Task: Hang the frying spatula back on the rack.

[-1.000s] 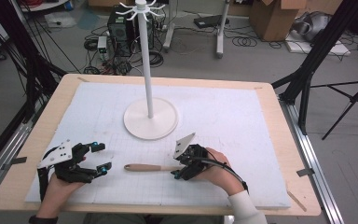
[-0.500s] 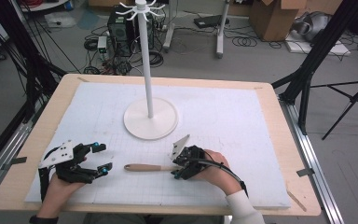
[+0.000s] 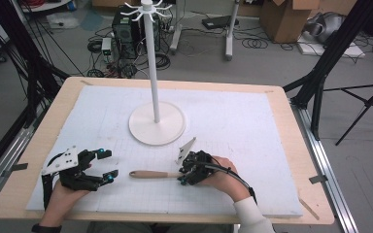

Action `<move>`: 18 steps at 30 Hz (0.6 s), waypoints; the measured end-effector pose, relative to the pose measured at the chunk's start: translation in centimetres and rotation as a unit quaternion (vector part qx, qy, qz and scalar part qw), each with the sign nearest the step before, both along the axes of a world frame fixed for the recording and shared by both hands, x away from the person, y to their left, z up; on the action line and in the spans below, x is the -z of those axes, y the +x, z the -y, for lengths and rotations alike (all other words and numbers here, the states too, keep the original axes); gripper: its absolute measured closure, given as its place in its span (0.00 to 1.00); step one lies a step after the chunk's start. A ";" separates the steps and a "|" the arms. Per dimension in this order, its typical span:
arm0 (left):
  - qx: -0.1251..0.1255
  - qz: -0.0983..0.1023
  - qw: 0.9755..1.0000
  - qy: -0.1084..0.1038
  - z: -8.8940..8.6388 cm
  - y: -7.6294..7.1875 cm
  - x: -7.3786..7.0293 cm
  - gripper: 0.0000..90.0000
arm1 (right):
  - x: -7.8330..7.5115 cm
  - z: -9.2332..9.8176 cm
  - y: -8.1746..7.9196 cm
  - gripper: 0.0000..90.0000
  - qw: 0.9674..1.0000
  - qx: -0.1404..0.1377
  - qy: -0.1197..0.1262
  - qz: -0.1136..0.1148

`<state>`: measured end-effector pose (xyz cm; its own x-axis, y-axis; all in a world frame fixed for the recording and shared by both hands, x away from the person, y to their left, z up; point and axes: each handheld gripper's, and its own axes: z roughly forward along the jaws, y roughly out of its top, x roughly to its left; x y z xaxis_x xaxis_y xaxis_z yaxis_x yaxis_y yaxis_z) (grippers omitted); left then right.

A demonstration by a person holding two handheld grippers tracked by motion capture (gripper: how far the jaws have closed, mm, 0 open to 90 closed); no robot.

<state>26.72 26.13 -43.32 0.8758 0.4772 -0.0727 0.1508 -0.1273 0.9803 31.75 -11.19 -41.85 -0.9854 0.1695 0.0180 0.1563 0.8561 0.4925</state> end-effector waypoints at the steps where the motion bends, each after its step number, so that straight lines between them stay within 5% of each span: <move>1: 0.001 0.000 1.000 0.001 0.0 0.0 0.0 0.27 | 0.0 0.0 0.0 0.72 1.000 0.001 -0.001 0.000; 18: 0.007 -0.002 1.000 0.006 0.3 0.0 0.0 0.28 | -0.2 -0.8 0.0 0.82 1.000 0.006 -0.024 0.001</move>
